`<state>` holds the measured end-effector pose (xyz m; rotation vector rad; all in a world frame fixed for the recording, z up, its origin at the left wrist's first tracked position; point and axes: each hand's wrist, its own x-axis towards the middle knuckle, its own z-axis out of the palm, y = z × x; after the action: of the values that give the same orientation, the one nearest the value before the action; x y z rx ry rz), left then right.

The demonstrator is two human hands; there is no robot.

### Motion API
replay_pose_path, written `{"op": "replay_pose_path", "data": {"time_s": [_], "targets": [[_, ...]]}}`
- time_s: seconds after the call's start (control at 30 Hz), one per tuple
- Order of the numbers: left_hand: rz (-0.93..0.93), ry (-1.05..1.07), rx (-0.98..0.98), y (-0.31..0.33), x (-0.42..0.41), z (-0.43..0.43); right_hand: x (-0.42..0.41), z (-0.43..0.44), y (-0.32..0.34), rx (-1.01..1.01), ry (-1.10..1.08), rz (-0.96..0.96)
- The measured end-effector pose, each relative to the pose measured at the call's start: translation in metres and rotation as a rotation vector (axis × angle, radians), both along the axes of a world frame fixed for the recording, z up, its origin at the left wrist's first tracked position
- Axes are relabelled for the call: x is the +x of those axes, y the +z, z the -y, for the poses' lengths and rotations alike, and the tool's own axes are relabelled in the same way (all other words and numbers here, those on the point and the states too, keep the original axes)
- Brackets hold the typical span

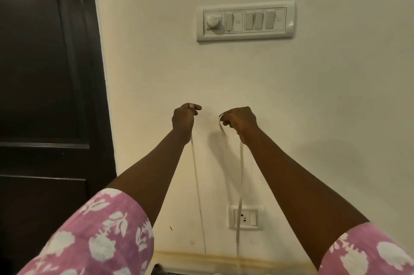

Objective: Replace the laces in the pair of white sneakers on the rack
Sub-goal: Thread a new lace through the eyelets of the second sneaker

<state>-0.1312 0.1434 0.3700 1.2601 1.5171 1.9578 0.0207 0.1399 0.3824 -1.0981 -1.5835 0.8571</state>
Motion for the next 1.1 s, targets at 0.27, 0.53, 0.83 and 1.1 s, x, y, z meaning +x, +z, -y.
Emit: {"op": "replay_pose_path", "data": {"time_s": [0.27,0.53,0.83,1.1], "targets": [[0.444,-0.408,-0.175,-0.034,0.02,0.021,-0.012,0.005,-0.015,-0.105,-0.073,0.065],[0.846,-0.403,-0.21,-0.085,0.032,0.022,-0.007,0.017,-0.085,-0.268,0.018,0.297],[0.487,-0.377,-0.349,-0.113,0.039,0.029,-0.001,0.029,-0.144,0.391,0.045,0.304],[0.571,-0.447,-0.459,-0.128,0.045,0.043,-0.004,0.021,-0.177,0.562,0.11,0.605]]}}
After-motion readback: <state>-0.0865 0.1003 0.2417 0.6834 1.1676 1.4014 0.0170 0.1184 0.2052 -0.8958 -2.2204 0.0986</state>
